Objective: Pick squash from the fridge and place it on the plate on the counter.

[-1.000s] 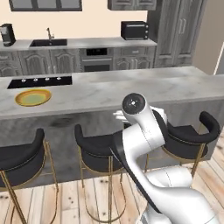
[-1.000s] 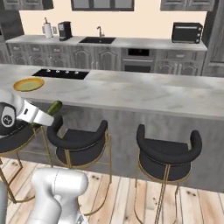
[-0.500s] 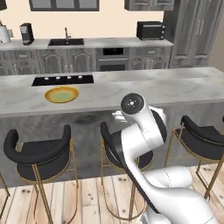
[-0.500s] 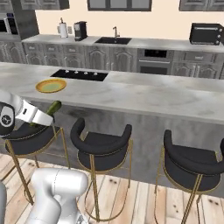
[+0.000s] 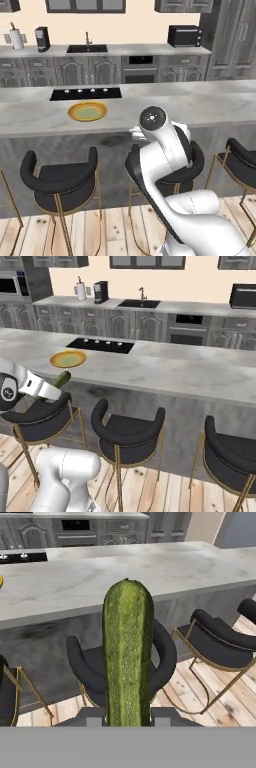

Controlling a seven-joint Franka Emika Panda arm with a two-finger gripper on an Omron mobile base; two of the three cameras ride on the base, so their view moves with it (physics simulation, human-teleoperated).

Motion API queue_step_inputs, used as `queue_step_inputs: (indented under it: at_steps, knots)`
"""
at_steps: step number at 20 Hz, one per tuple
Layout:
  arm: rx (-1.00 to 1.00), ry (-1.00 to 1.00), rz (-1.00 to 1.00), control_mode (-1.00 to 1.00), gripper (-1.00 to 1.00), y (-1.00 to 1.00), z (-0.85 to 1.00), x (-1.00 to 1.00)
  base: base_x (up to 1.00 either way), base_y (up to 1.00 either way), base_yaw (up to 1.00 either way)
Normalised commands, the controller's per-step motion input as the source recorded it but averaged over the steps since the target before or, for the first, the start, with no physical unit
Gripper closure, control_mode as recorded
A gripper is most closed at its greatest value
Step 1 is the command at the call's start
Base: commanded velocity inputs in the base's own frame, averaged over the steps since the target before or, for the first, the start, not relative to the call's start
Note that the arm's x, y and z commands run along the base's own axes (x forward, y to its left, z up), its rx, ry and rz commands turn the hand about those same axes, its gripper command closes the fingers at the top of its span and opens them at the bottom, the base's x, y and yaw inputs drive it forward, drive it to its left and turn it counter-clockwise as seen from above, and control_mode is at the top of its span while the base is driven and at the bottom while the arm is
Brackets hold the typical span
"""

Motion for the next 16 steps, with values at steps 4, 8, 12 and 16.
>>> queue_step_inputs:
  at_steps: [4, 8, 12, 16]
  knots:
    - [0.00, 0.00, 0.00, 1.00, 1.00, 0.00, 0.00, 0.00, 0.32, 0.58, 0.07]
    - [0.00, 0.00, 0.00, 1.00, 1.00, 0.00, 0.00, 0.00, 0.42, 0.52, 0.07]
    - [0.00, 0.00, 0.00, 1.00, 1.00, 0.00, 0.00, 0.00, 0.54, 0.34, 0.09]
    - [0.00, 0.00, 0.00, 1.00, 1.00, 0.00, 0.00, 0.00, 0.43, 0.20, 0.10]
